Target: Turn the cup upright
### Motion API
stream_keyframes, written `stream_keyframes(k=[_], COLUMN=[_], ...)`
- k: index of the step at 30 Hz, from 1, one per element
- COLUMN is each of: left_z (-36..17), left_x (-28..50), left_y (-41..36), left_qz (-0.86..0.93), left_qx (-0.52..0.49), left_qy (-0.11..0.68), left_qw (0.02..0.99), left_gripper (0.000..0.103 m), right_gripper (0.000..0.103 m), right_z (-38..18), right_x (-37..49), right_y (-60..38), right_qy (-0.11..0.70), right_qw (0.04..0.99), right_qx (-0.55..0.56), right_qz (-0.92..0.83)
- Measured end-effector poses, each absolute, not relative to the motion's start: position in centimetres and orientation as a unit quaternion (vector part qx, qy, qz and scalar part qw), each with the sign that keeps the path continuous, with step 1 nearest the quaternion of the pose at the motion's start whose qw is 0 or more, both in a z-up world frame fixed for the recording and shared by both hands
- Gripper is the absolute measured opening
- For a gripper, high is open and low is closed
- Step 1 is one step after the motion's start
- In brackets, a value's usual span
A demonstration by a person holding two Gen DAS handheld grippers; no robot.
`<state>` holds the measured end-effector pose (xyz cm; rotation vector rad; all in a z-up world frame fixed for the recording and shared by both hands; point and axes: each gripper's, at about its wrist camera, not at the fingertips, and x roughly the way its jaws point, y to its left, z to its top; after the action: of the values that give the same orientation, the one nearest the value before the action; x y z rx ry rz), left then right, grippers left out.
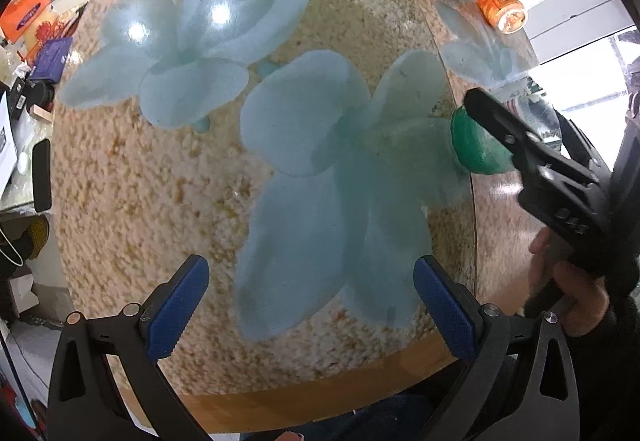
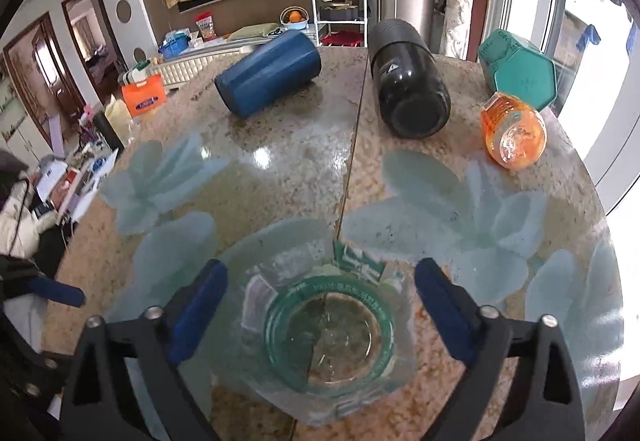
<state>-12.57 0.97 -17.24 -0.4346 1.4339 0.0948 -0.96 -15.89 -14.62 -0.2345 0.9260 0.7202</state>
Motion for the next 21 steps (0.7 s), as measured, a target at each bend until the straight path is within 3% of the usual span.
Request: stream_keyframes(k=[8,21], left_z=[-14.6,-5.9], left_x=[-11.0,-6.1], left_y=[2.1,2.4], left_qz=[0.055,0.059], left_qx=[-0.191,-0.123], left_qy=[0.62,0.531], left_qw=[0.759,0.836], left_gripper=[0.103,0.103], right_gripper=[0.103,0.103], right_z=[-10.3,-2.3], right_x=[-0.3,1.5], right_y=[-15.9,-18.1], right_qy=[0.444,0.478], right_qw=[0.827,0.838], right_qx=[-0.103,-0.052], right_qz=[0.329,0.259])
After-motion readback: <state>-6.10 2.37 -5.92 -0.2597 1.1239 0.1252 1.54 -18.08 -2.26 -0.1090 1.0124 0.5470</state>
